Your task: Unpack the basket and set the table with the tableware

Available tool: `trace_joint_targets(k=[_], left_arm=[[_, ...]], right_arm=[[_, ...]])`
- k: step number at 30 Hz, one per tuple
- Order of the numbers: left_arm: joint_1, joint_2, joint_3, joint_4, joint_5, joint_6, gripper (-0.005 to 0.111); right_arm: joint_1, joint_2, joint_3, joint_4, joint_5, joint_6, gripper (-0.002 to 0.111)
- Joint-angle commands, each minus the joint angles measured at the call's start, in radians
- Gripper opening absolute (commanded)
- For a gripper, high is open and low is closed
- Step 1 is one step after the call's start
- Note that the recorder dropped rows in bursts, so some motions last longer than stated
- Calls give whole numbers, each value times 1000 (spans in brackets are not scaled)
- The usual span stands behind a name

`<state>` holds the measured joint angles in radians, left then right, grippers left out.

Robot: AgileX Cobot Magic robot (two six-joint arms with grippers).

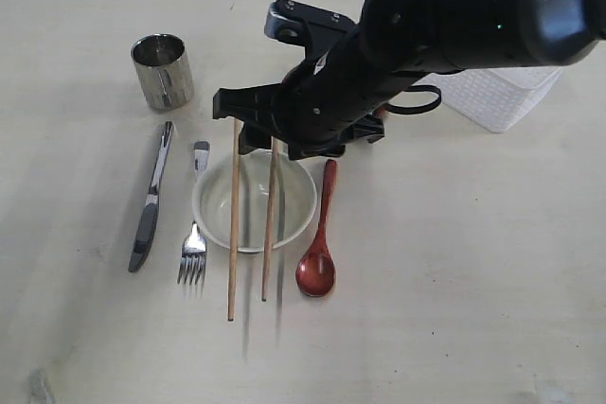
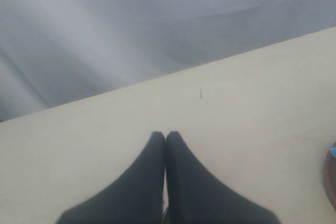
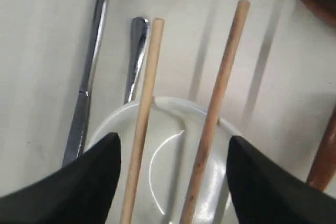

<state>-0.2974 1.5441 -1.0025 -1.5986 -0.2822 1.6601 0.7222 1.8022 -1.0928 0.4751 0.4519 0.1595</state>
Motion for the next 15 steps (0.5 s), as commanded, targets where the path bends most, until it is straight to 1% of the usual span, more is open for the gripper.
trace_joint_targets(k=[1, 5, 9, 15], left_arm=[[-3, -4, 7, -9, 1, -2, 0], [-3, -4, 7, -9, 1, -2, 0], [-3, -4, 7, -9, 3, -2, 0], [-3, -4, 7, -9, 3, -2, 0]], right_arm=[[6, -1, -10, -30, 16, 6, 57], [6, -1, -12, -49, 15, 12, 57], [13, -1, -12, -58, 73, 12, 57], [60, -1, -12, -115, 82, 12, 57]])
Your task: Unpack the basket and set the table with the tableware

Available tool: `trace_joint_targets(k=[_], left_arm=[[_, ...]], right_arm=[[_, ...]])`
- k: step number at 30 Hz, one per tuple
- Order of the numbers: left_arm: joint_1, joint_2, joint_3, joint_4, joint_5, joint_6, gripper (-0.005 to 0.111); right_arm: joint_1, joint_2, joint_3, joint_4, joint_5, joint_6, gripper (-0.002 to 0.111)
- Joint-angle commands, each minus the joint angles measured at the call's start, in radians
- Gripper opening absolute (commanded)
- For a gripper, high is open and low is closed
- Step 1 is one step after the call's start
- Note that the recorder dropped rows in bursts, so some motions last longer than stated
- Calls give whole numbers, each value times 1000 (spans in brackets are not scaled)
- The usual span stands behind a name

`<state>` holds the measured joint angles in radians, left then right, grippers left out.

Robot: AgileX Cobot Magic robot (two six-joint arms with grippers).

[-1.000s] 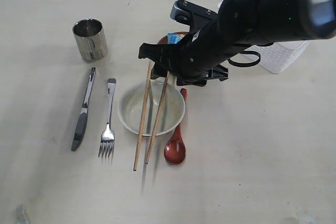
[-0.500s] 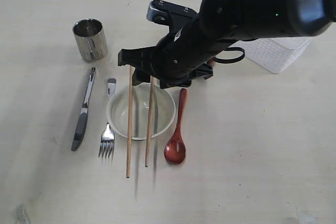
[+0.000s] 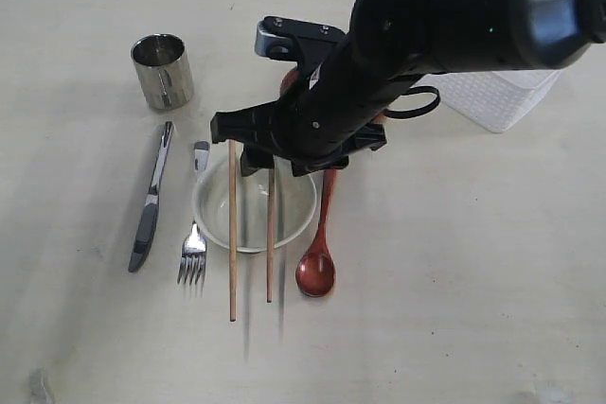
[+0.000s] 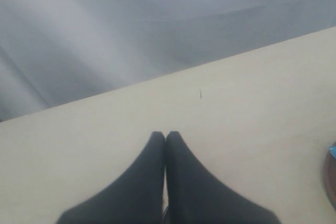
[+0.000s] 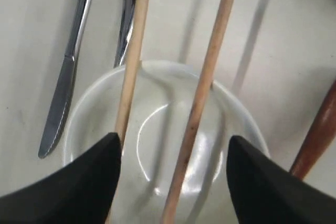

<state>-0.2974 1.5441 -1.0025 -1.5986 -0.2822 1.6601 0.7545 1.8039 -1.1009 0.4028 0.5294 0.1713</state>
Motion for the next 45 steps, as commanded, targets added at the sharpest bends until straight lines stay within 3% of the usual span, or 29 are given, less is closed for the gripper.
trace_joint_targets(k=[1, 5, 20, 33, 40, 45], left_arm=[[-3, -4, 7, -9, 3, -2, 0], [-3, -4, 7, -11, 3, -2, 0], [-3, -4, 7, -11, 3, 0, 0], [-3, -4, 7, -11, 3, 0, 0], [-3, -4, 7, -11, 3, 0, 0], [-3, -4, 7, -11, 3, 0, 0]], right_arm=[[34, -3, -3, -45, 2, 0, 58], [46, -3, -3, -45, -5, 0, 63], [63, 28, -3, -50, -29, 18, 63], [64, 141, -130, -105, 74, 90, 62], [64, 152, -130, -120, 65, 142, 35], [64, 152, -130, -120, 60, 166, 37]])
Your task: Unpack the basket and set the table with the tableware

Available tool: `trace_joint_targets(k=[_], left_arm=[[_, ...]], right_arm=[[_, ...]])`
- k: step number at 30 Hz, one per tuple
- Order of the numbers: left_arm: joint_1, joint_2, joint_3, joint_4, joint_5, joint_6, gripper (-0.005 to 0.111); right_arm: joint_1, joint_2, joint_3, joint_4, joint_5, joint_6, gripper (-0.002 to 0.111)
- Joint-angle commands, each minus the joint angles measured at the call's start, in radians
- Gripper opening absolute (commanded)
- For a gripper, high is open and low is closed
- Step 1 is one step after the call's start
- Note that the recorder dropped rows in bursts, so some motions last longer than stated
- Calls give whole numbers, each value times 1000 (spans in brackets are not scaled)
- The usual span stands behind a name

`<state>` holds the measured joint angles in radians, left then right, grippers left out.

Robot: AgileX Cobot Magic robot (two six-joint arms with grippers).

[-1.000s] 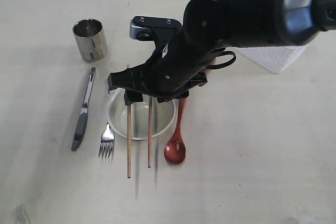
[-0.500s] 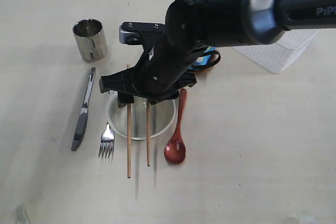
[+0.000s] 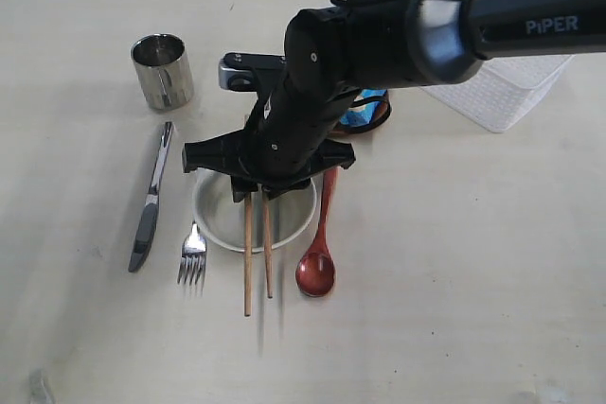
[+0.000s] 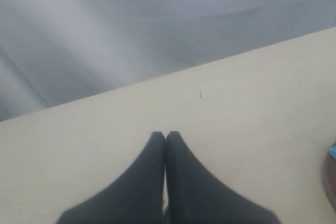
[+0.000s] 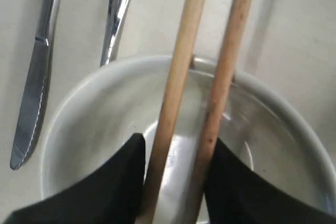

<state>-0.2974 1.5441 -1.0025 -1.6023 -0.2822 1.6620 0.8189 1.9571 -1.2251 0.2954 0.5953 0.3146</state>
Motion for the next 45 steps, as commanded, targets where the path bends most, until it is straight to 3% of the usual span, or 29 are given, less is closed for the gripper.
trace_joint_targets(k=[1, 4, 9, 13, 16, 22, 24, 35, 42, 45], left_arm=[[-3, -4, 7, -7, 3, -2, 0], [-3, -4, 7, -7, 3, -2, 0], [-3, -4, 7, -7, 5, -3, 0], [-3, -4, 7, -7, 24, -3, 0], [-3, -4, 7, -7, 33, -3, 0], [-3, -4, 7, -7, 36, -3, 0], [-3, -4, 7, -7, 36, -3, 0], [-3, -4, 7, -7, 36, -3, 0], [-3, -4, 7, -7, 37, 0, 0], [-3, -4, 7, -7, 37, 0, 0]], right_arm=[[0, -2, -6, -12, -6, 31, 37], [0, -2, -6, -12, -12, 57, 35], [0, -2, -6, -17, -14, 65, 17], [0, -2, -6, -17, -17, 67, 15], [0, -2, -6, -17, -17, 67, 21], [0, -2, -6, -17, -17, 67, 52], [0, -2, -6, -17, -17, 67, 57], [0, -155, -6, -57, 49, 61, 57], [0, -298, -6, -382, 213, 14, 57], [0, -339, -6, -387, 277, -126, 41]])
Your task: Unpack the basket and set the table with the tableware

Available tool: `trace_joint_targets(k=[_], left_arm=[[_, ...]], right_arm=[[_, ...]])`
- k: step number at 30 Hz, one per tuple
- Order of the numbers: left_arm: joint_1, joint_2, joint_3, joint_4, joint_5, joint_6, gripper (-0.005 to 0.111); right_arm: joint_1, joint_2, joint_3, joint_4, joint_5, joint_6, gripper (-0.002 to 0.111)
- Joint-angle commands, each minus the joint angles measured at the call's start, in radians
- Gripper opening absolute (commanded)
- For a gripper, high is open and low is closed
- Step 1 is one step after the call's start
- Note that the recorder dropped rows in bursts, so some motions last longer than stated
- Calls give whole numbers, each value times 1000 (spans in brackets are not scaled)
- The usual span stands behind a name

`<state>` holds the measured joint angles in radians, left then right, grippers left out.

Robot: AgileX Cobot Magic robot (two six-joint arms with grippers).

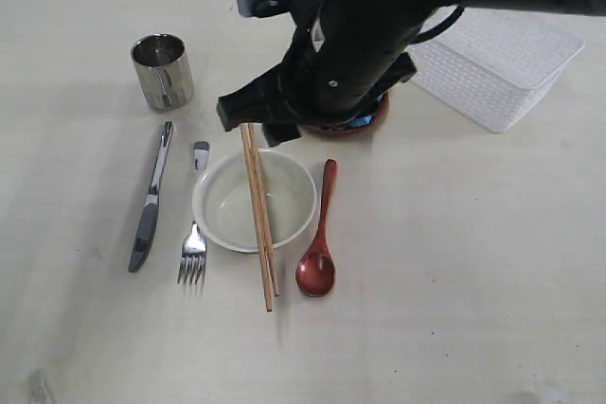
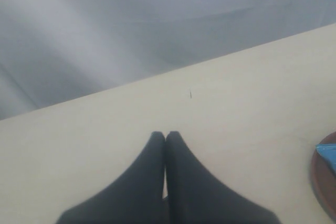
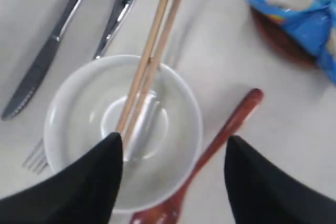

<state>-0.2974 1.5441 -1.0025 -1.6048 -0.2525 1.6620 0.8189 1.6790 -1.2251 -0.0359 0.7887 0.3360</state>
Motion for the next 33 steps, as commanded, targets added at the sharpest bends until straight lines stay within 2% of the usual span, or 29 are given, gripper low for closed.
trace_joint_targets(k=[1, 4, 8, 13, 18, 20, 24, 27, 33], left_arm=[[-3, -4, 7, -4, 7, 0, 0], [-3, -4, 7, -4, 7, 2, 0], [-3, -4, 7, -4, 7, 6, 0], [-3, -4, 7, -4, 7, 10, 0], [-3, -4, 7, -4, 7, 12, 0], [-3, -4, 7, -4, 7, 12, 0], [-3, -4, 7, -4, 7, 21, 0], [-3, -4, 7, -4, 7, 21, 0], [-3, -4, 7, -4, 7, 21, 0]], right_arm=[[0, -65, -6, -34, 112, -201, 34], [0, -70, -6, 109, 245, -531, -1], [0, -63, -4, 292, 432, -892, 0], [63, -49, 28, 414, 417, -1109, 0], [226, 54, 65, 286, 393, -1091, 0], [244, 80, 65, 208, 367, -1028, 0], [244, 122, 65, 78, 265, -914, 0], [244, 159, 65, 63, 193, -890, 0], [244, 183, 65, 62, 164, -890, 0]])
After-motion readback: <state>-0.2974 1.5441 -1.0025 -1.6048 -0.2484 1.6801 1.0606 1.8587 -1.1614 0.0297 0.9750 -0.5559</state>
